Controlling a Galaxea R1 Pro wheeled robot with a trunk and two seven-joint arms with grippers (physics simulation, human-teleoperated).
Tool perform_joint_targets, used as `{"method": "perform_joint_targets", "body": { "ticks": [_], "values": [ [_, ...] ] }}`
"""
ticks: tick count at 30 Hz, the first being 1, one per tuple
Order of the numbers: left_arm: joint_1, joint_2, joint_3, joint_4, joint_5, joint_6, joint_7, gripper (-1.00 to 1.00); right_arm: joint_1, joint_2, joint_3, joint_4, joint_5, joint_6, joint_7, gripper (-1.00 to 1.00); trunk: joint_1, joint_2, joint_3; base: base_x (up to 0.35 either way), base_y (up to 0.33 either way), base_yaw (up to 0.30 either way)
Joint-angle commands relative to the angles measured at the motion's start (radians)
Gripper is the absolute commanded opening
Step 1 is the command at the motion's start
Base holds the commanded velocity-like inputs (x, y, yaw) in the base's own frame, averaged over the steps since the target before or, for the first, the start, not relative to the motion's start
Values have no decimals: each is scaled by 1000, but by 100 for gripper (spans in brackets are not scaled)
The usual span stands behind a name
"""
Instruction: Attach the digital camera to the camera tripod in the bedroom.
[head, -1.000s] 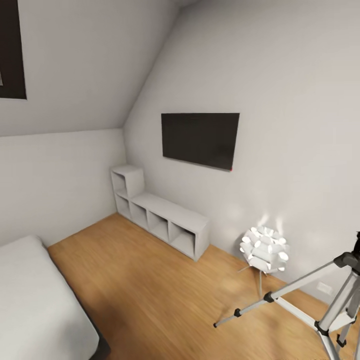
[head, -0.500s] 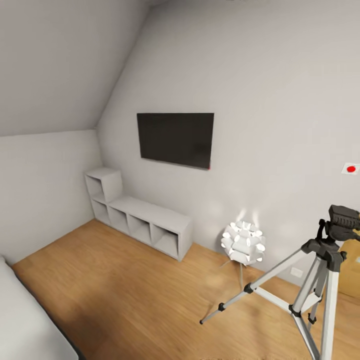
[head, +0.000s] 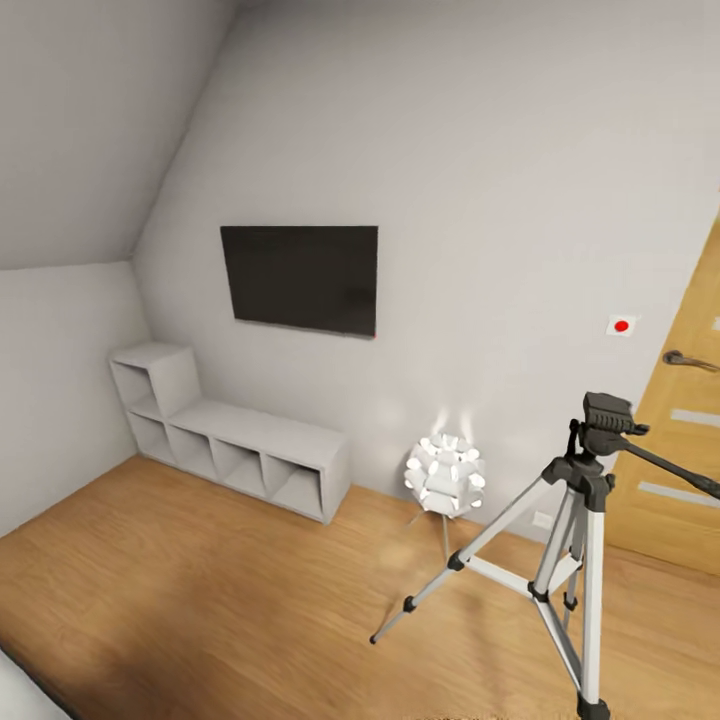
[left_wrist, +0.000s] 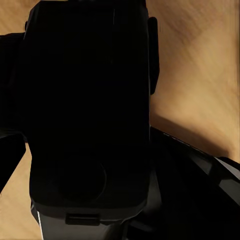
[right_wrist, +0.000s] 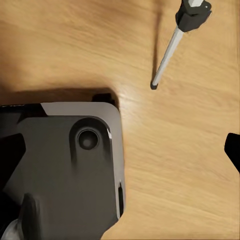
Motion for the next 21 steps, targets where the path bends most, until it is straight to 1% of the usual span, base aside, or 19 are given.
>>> {"method": "perform_joint_targets", "body": {
  "ticks": [1, 21],
  "values": [
    [0, 0, -8, 0, 8, 0, -3, -100, -1, 0, -9, 3, 10, -4, 2, 100, 0, -1, 0, 0, 0, -289],
    [0, 0, -8, 0, 11, 0, -1, -100, -1, -1, -9, 3, 10, -4, 1, 100, 0, -1, 0, 0, 0, -289]
  ]
}}
